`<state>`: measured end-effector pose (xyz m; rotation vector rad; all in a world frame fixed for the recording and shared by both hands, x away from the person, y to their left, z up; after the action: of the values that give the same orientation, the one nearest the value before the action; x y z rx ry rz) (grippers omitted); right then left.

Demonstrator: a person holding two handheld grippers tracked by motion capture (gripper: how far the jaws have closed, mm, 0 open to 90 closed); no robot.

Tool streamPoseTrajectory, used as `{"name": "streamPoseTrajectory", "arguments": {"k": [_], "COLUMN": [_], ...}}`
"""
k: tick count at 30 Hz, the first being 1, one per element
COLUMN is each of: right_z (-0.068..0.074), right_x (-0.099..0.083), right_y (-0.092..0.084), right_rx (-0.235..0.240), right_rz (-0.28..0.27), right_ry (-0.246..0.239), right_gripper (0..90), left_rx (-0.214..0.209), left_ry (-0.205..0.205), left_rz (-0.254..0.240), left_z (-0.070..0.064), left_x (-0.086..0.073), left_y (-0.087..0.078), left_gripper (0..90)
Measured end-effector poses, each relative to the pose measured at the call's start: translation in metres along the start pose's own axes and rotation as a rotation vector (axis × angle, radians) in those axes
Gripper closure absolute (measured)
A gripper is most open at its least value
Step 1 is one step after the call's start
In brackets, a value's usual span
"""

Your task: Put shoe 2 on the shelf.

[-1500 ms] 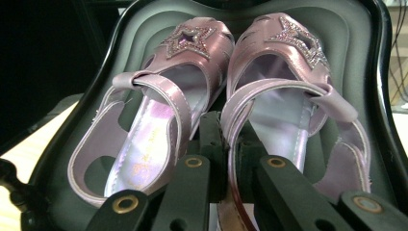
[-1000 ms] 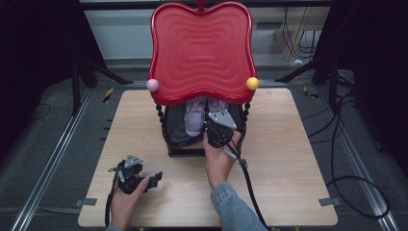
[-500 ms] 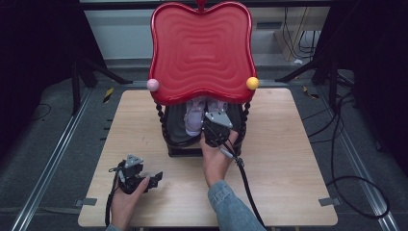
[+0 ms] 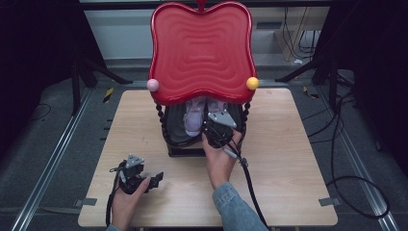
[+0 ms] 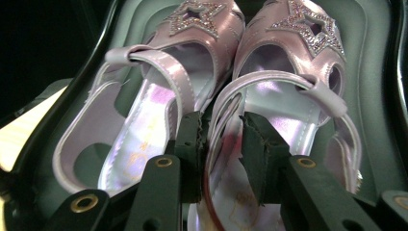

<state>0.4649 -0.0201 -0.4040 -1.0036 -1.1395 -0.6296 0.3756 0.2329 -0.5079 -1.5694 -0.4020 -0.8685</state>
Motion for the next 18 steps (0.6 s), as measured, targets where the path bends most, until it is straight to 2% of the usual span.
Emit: {"name": "streamPoseTrajectory", "arguments": {"k": [5,11,16,18], "right_z": [0.005,0.008,0.008,0.01], "right_x": [-0.002,-0.006,-0.004,-0.003], "right_y": [-0.009,-0.016,-0.014,-0.012], "right_rx": [0.023,0.032,0.048,0.049], "right_rz": [0.018,0.039,0.048,0.051], "right_ry": [-0.01,-0.038,-0.007,-0.016], "right_gripper": [71.8,81.6,85.9,86.2], "left_rx": [0.0,0.001,0.0,0.002], "left_ry": [0.001,0.007,0.003,0.004], "left_rz": [-0.002,-0.002,-0.004,-0.001], "left_z": [-0.001,-0.002,-0.002,-0.001], "left_x": [0.0,0.001,0.001,0.001], "left_y": [-0.001,-0.002,-0.001,-0.001], "left_gripper": [11.8,11.8,11.8,11.8]}}
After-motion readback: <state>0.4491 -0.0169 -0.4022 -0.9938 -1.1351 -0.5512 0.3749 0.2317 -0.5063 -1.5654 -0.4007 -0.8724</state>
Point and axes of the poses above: each handheld gripper's, and its own axes: y roughly forward along the jaws, x roughly out of its top, z roughly to its left, the point moved 4 cm from there along y, roughly forward along the jaws, and after that the axes turned 11 degrees about x, right-handed, at the moved point
